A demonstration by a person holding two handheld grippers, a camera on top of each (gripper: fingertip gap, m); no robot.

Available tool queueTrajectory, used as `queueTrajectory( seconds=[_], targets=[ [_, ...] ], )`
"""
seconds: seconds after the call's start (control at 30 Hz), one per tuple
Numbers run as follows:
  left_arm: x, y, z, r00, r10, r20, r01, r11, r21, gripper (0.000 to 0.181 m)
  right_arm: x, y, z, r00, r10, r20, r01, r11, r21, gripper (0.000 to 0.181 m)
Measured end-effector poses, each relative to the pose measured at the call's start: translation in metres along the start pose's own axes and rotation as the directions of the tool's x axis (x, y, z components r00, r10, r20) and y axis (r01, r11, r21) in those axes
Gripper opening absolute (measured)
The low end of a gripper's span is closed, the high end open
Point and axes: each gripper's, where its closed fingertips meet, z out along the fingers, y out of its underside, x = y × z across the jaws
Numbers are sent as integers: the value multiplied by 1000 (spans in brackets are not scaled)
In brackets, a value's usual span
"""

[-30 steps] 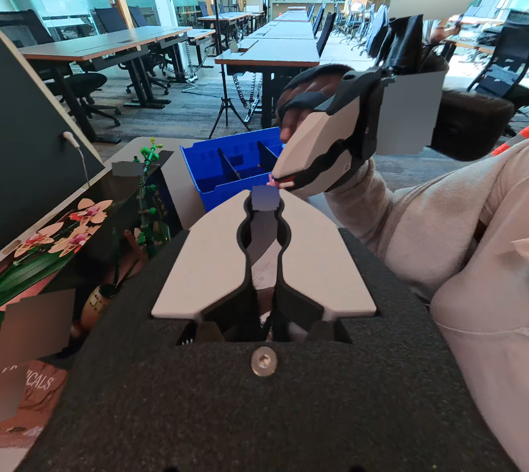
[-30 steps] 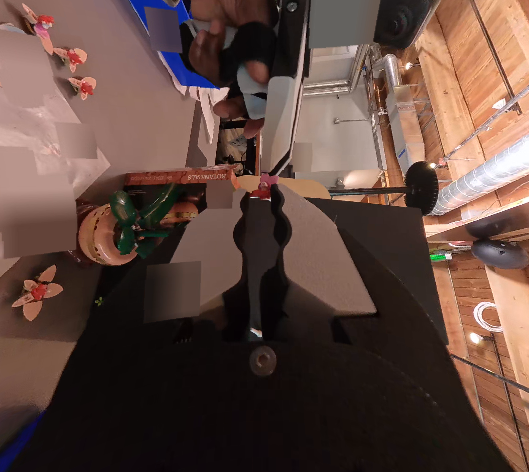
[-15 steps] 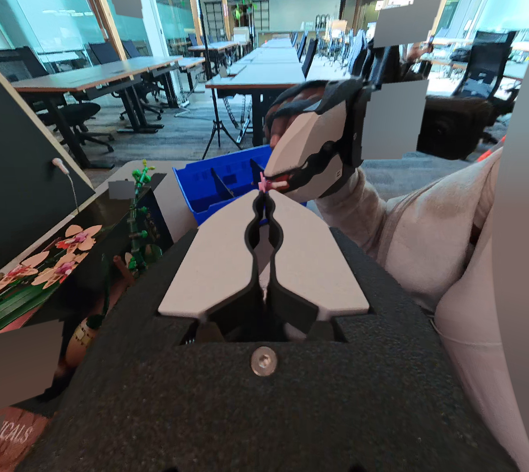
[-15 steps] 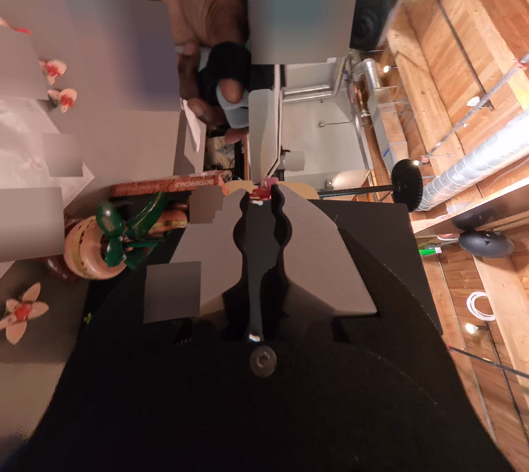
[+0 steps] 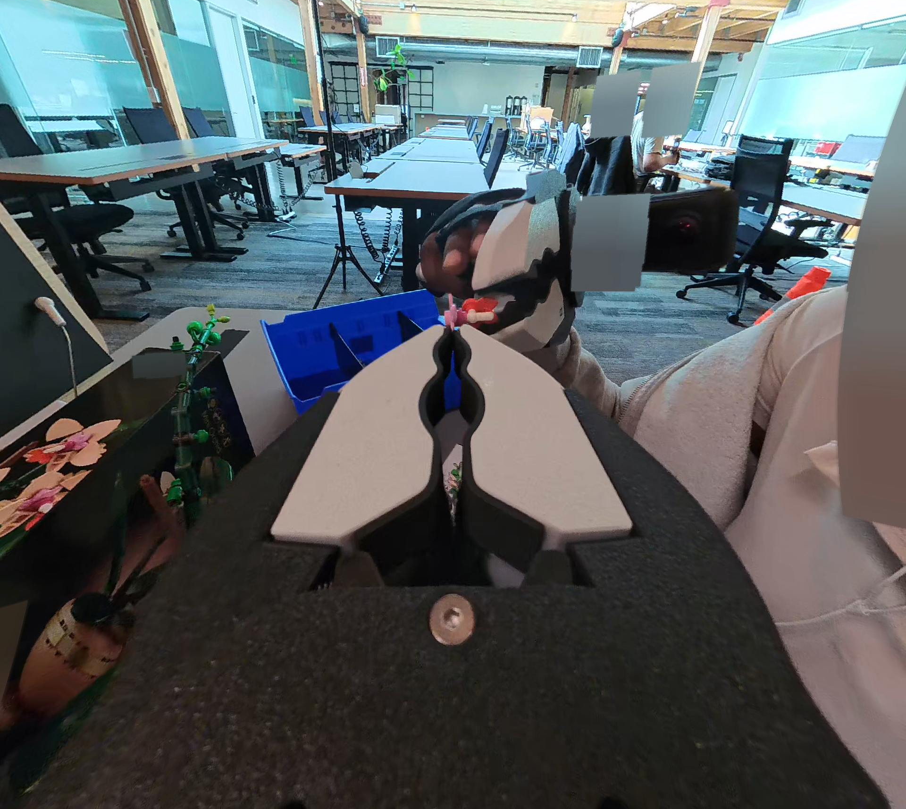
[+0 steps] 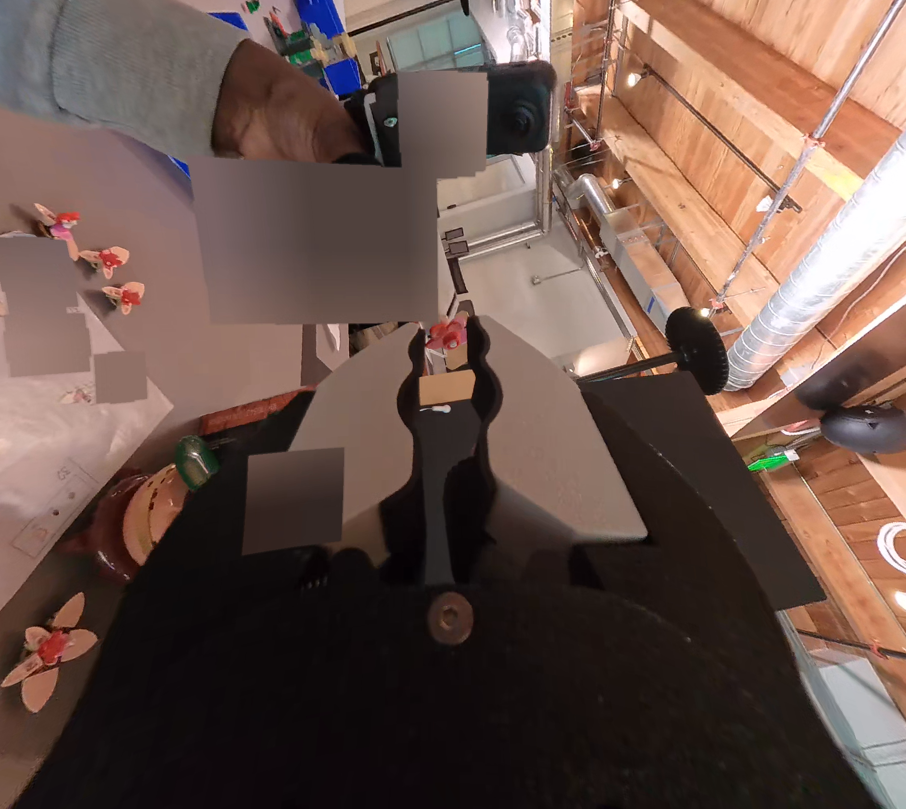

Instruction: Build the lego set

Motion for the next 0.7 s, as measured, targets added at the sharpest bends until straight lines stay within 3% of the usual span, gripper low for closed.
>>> queueTrajectory(
  seconds=[0.03, 0.27, 0.43, 0.7],
  targets=[
    [0, 1, 1, 1000, -3, -3, 3, 1000, -2, 0, -1, 1, 1, 1000, -9, 1, 9, 1000, -4, 16],
    [3, 0, 1, 1000, -2, -22, 2, 1000, 0, 1, -1, 1, 0, 1000, 12, 12, -13, 1000, 20, 12],
    [5, -4, 0, 1000, 19, -17, -19, 1000, 8, 14, 0, 2, -3, 999, 43, 24, -44, 998, 41, 11],
    [8, -4, 2, 997, 73, -18, -73, 997, 9, 5, -3, -2, -3, 998, 37, 40, -39, 998, 55, 10]
  ],
)
